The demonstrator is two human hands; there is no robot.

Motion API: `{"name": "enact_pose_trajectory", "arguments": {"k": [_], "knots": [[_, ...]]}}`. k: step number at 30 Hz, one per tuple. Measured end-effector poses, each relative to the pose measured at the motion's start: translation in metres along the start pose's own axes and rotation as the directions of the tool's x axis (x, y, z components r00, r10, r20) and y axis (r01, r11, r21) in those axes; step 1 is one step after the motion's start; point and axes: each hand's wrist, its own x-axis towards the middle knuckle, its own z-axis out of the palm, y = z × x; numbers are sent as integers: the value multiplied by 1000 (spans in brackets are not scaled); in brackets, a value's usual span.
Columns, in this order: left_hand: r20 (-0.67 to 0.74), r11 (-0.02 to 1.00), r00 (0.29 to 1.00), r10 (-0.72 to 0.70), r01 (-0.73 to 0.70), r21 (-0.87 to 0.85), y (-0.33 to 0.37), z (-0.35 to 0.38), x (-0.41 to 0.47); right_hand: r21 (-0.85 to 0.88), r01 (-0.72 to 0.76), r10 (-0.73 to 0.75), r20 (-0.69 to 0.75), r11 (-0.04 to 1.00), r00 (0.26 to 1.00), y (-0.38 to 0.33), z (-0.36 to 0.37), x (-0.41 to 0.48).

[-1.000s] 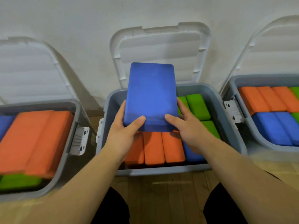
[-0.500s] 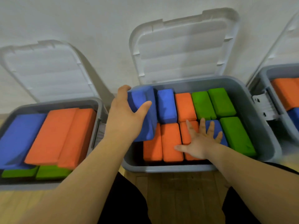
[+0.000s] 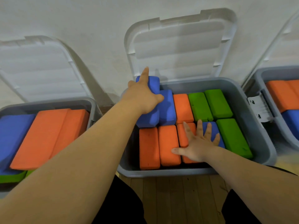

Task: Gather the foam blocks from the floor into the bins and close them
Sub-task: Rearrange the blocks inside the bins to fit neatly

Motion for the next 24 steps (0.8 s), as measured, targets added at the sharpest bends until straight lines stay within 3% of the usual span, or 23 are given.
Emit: {"name": "enact_pose_trajectory", "arguments": {"k": [5,8,11,14,16,18,21,24], "knots": [[10,993,997,-74,75,-90,-23,26,10,-11,0,0,6,1000,1000,-3,0,0],[-101,999,994,-42,41,-4,-34,57,21,-13,-6,6,1,1000,1000,-3,0,2],[-268,975,957,108,-50,217,-42,77,26,-25,-16,16,-7,1000,1000,-3,1,4],[-358,909,860,364,-245,336,-45,81,22,-23,-22,22,-16,999,1000,-1,2,4],[-242,852,877,415,-282,441,-44,85,9,-23,-24,23,-25,999,999,-1,3,2],[-106,815,922,372,-270,514,-45,94,-8,-20,-23,23,-28,1000,999,-2,4,2],[10,847,961,276,-248,470,-57,99,-6,-18,-20,19,-27,1000,999,-4,3,2],[216,850,960,177,-260,458,-75,100,15,-22,-12,12,-7,1000,1000,-5,3,2]]}}
